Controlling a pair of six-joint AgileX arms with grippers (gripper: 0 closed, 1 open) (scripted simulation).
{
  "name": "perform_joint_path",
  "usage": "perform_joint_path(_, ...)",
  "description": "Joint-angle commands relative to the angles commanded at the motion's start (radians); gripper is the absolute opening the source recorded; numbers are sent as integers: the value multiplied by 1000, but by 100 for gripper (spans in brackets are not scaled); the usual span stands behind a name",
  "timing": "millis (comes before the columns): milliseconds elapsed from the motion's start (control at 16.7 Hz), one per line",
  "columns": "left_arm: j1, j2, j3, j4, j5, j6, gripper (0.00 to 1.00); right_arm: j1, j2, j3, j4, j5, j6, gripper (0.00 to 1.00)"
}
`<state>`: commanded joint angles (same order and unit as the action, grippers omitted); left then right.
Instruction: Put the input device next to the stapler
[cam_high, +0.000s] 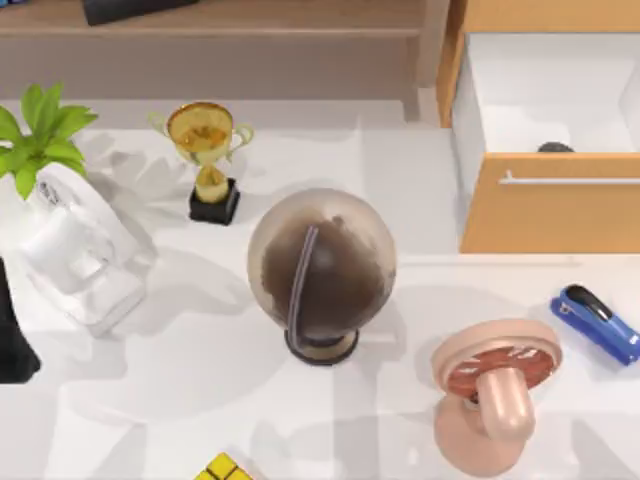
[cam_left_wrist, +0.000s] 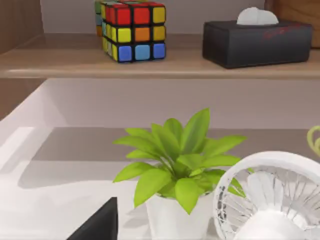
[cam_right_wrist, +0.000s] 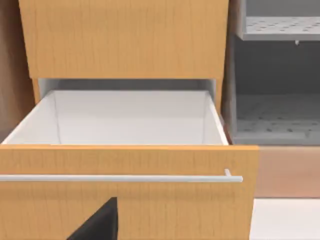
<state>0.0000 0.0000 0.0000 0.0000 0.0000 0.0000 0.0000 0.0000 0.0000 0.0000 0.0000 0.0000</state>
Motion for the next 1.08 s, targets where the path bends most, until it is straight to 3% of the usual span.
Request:
perform_joint_path(240, 0, 0, 0, 0, 0, 0, 100, 2, 29, 25, -14, 0, 2, 100)
perform_joint_path(480, 0, 0, 0, 0, 0, 0, 100, 17, 203, 179, -99, 1, 15, 100)
perform_joint_path(1080, 0, 0, 0, 0, 0, 0, 100, 73, 1076, 942, -534, 8, 81, 100)
